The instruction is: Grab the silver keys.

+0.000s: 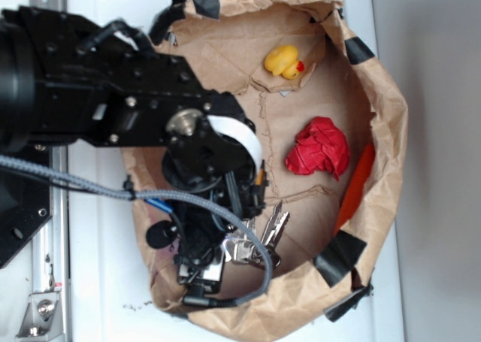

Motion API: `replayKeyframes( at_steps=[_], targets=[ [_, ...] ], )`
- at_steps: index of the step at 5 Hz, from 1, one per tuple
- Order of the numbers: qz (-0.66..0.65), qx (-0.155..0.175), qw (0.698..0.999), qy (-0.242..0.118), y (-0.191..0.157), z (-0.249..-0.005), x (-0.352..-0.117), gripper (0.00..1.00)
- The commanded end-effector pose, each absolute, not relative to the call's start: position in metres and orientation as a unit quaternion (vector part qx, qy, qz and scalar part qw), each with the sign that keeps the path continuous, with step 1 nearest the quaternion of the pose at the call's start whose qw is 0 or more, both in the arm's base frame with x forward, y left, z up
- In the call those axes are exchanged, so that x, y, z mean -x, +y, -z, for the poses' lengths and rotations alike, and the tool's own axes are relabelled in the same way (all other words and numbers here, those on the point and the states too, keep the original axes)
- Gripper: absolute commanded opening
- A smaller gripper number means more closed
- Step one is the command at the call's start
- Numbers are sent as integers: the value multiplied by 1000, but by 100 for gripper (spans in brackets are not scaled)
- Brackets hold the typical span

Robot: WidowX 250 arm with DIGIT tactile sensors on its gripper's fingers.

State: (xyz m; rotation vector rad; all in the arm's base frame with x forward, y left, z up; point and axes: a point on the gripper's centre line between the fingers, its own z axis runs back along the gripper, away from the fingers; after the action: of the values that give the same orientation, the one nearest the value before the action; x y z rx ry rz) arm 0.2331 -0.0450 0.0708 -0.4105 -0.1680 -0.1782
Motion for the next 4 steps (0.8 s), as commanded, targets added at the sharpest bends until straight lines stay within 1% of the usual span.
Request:
replayKeyframes(
  at_steps=[1,2,3,4],
  targets=[
    [27,253,964,-77,-22,-100,-261,100],
    [29,239,968,-69,-24,-92,-262,100],
    [50,219,972,-70,-35,-85,-255,100],
    [76,211,972,-67,-48,-75,-245,100]
  ],
)
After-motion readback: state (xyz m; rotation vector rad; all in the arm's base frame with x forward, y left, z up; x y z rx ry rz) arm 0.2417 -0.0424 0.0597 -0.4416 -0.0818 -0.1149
